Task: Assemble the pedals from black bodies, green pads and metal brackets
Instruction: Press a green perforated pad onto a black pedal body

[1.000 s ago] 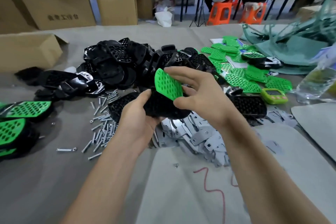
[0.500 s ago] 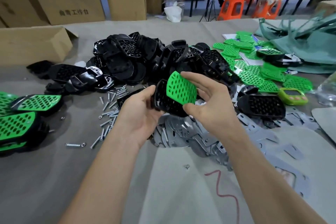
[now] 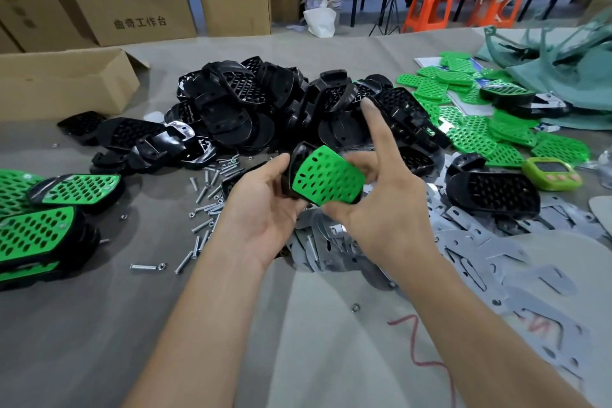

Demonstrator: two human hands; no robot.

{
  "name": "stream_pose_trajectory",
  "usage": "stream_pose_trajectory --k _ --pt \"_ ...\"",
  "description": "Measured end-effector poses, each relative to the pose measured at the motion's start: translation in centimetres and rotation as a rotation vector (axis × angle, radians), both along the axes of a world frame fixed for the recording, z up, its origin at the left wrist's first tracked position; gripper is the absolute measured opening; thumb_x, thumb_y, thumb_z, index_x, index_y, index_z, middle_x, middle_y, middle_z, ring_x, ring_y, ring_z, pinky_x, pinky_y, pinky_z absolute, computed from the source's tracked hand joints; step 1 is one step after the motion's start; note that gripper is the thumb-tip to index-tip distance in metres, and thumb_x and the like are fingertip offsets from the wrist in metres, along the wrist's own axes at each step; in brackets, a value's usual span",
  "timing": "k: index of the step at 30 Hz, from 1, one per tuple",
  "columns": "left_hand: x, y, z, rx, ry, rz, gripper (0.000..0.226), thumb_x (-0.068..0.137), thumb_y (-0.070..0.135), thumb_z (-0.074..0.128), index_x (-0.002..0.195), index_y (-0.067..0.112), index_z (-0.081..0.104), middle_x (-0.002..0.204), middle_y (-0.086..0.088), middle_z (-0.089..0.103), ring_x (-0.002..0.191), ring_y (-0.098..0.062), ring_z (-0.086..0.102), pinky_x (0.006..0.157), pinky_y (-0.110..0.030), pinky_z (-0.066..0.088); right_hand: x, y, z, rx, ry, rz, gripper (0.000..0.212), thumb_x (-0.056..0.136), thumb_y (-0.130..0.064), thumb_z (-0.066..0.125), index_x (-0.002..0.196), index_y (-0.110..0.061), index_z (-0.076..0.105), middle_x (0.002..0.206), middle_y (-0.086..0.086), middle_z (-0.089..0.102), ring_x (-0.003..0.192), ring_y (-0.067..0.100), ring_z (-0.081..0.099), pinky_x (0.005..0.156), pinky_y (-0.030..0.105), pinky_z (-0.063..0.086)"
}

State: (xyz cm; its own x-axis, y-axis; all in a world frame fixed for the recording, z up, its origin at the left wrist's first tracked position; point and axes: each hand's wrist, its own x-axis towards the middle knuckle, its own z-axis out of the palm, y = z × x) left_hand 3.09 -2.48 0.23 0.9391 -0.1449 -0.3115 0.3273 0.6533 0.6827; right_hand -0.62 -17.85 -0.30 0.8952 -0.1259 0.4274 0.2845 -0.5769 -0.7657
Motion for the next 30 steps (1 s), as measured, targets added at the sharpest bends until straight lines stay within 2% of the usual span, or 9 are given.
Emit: stream_pose_trajectory --k 2,4,8,11,13,18,22,25,30 --pt "0.3 -0.1 0.0 -0.028 0.019 0.010 0.023 0.103 0.011 0.053 0.099 -0.005 0.070 0.096 -0.016 0.076 0.091 -0.027 0.076 0.083 -0.044 0.064 0.2 0.2 0.1 0.098 -0.030 -0.015 0.111 0.071 -0.012 0.085 0.146 -0.068 0.025 0.088 -0.020 0.066 0.077 0.001 0.064 0.071 0.011 0.051" --pt "0.4 0.0 -0.2 -0.024 0.013 0.014 0.022 0.103 0.009 0.054 0.106 -0.007 0.069 0.100 -0.017 0.075 0.093 -0.028 0.075 0.082 -0.043 0.065 0.3 -0.1 0.4 0.177 -0.036 -0.014 0.088 0.078 -0.011 0.075 0.140 -0.063 0.040 0.103 -0.024 0.067 0.090 0.006 0.067 0.079 0.025 0.058" --pt "0.5 0.1 -0.6 0.231 -0.156 -0.041 0.033 0.106 0.013 0.045 0.118 0.001 0.074 0.117 -0.017 0.074 0.103 -0.033 0.071 0.086 -0.047 0.063 0.7 -1.2 0.8 0.376 0.065 0.052 0.034 0.080 -0.006 0.071 0.097 -0.036 0.068 0.090 -0.008 0.074 0.085 0.015 0.071 0.073 0.042 0.063" --pt "0.3 0.7 -0.3 0.517 -0.256 -0.038 0.036 0.104 0.013 0.047 0.099 0.018 0.083 0.104 -0.011 0.079 0.093 -0.025 0.077 0.072 -0.036 0.062 0.8 -1.6 1.0 0.573 0.088 0.070 0.034 0.075 0.007 0.071 0.074 -0.027 0.071 0.073 -0.004 0.073 0.067 0.013 0.069 0.059 0.029 0.058" --pt "0.1 1.0 -0.4 0.645 -0.253 -0.018 0.032 0.101 0.012 0.054 0.093 0.021 0.083 0.096 -0.008 0.080 0.085 -0.023 0.078 0.064 -0.030 0.061 1.0 -1.9 1.0 0.683 0.107 0.057 0.027 0.068 0.003 0.073 0.071 -0.024 0.067 0.071 0.002 0.068 0.067 0.018 0.066 0.060 0.033 0.057" --pt "0.0 0.9 -0.1 0.526 -0.162 0.002 0.018 0.100 0.011 0.062 0.108 0.017 0.076 0.105 -0.013 0.079 0.088 -0.023 0.076 0.071 -0.040 0.065 0.8 -1.4 0.6 0.901 0.221 0.162 0.034 0.079 0.009 0.072 0.094 -0.013 0.050 0.086 0.013 0.074 0.091 0.040 0.074 0.059 0.037 0.058" --pt "-0.1 0.9 0.1 0.456 -0.172 -0.024 0.023 0.101 0.010 0.059 0.119 0.014 0.073 0.103 -0.009 0.080 0.080 -0.016 0.075 0.057 -0.027 0.058 0.5 -0.1 0.4 0.564 0.122 0.067 0.048 0.084 -0.005 0.077 0.118 -0.035 0.061 0.089 0.003 0.077 0.084 0.023 0.076 0.069 0.039 0.063" --pt "-0.2 1.1 0.1 0.439 -0.179 -0.027 0.026 0.102 0.009 0.054 0.119 0.012 0.073 0.101 -0.009 0.079 0.077 -0.015 0.075 0.057 -0.024 0.056 0.4 0.1 0.2 0.263 0.087 -0.032 0.027 0.082 -0.024 0.083 0.099 -0.041 0.071 0.085 -0.015 0.075 0.080 0.004 0.072 0.067 0.029 0.062" --pt "-0.4 1.0 0.1 0.440 -0.189 -0.044 0.028 0.101 0.006 0.051 0.112 0.014 0.076 0.094 -0.008 0.080 0.074 -0.014 0.075 0.056 -0.024 0.056 0.6 -0.9 0.7 0.296 0.271 0.036 0.025 0.080 -0.020 0.087 0.097 -0.035 0.077 0.084 -0.012 0.078 0.078 0.008 0.075 0.069 0.036 0.064"
